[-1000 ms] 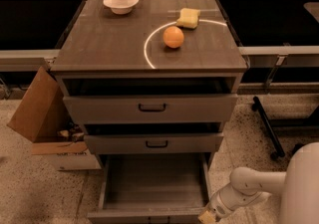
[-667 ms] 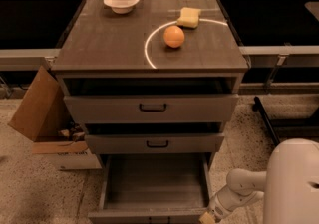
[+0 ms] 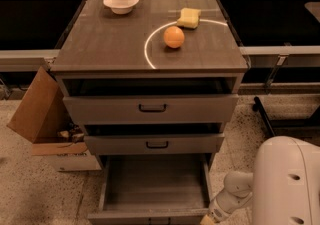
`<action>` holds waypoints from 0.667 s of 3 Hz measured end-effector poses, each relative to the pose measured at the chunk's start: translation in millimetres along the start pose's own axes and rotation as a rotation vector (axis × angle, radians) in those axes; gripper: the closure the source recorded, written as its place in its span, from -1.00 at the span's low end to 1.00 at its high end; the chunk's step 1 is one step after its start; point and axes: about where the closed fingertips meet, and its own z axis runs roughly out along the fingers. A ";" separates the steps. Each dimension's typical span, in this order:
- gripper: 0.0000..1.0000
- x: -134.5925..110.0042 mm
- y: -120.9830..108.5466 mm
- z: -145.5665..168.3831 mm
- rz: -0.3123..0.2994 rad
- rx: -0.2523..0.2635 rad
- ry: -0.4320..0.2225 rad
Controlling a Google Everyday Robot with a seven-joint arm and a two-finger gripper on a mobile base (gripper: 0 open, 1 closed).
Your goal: Close bottom drawer
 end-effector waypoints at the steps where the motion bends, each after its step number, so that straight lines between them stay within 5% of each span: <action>1: 1.00 3.1 -2.6 10.9 0.015 0.025 0.030; 2: 1.00 9.7 -4.9 35.7 0.011 0.070 0.040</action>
Offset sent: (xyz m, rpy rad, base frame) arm -0.0145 0.0055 -0.0493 -0.1274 -0.0481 -0.0076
